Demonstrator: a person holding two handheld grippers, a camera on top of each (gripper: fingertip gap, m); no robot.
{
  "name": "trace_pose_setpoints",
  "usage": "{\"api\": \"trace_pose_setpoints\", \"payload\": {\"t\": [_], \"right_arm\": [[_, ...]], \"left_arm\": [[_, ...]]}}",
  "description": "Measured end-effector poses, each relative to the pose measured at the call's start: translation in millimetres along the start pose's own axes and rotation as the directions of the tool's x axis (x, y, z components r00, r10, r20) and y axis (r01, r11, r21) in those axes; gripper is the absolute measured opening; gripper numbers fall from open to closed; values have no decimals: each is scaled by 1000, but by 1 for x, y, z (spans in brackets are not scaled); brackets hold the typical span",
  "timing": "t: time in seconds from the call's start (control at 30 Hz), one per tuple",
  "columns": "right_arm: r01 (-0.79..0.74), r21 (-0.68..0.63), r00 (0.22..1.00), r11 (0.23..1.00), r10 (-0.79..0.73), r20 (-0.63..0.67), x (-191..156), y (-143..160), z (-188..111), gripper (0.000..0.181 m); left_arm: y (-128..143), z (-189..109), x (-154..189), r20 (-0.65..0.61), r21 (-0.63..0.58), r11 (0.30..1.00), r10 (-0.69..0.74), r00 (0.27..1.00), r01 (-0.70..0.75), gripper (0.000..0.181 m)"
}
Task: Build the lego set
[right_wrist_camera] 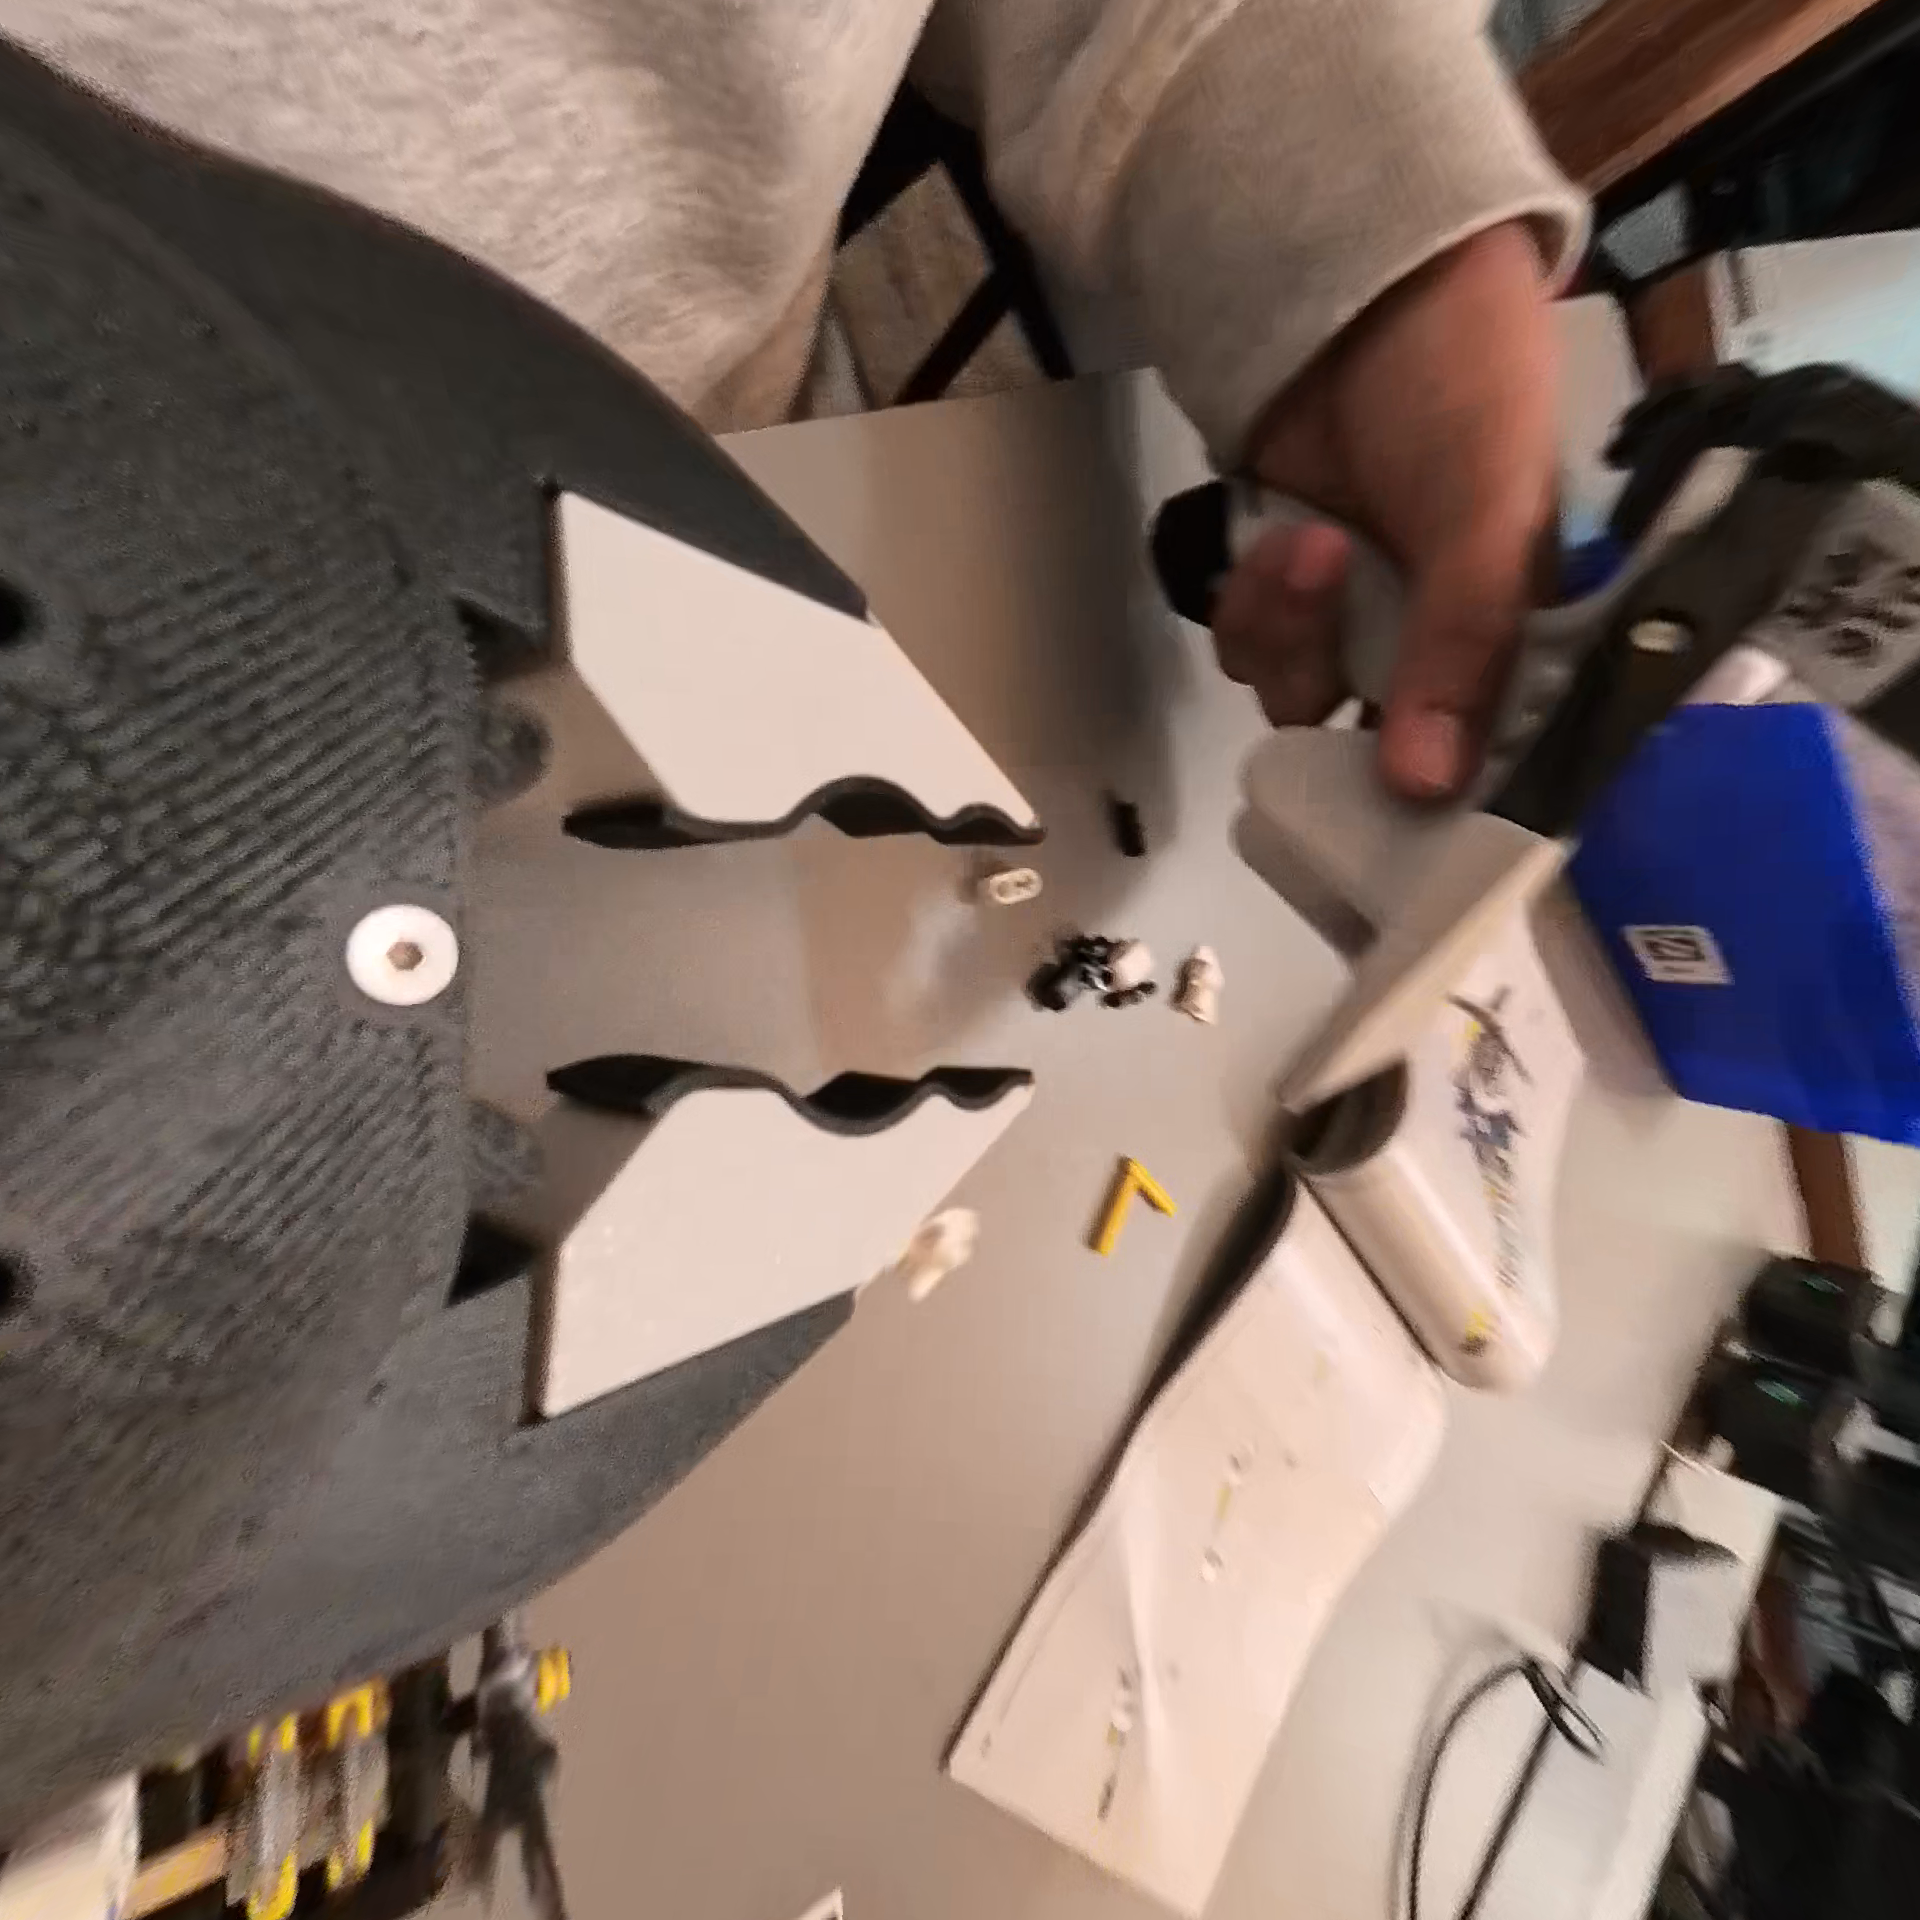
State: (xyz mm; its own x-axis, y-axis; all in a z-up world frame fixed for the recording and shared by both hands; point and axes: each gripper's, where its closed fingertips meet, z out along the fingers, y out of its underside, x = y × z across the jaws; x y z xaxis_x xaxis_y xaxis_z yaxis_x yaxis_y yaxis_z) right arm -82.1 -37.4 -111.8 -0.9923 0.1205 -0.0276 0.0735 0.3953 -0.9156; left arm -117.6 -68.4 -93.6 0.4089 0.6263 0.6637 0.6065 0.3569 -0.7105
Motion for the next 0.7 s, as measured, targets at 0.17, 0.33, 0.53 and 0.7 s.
{"api": "trace_pose_setpoints", "payload": {"t": [0.17,0.33,0.53,0.7], "right_arm": [[-48,1,999,999,48,-7,10,-5,-11,39],[-1,-13,1000,1000,1,1,-4,2,-22,32],[94,-68,996,993,-94,1,-19,16,-19,30],[63,-29,997,998,-61,55,-27,9,-14,30]], "left_arm": [[13,1,-9,131,-96,990,113,985,-101,0],[16,3,-9,172,-137,980,168,971,-145,0],[-8,-48,-52,400,-81,983,186,897,-167,8],[22,-58,-69,437,-250,951,279,855,-182,23]]}}
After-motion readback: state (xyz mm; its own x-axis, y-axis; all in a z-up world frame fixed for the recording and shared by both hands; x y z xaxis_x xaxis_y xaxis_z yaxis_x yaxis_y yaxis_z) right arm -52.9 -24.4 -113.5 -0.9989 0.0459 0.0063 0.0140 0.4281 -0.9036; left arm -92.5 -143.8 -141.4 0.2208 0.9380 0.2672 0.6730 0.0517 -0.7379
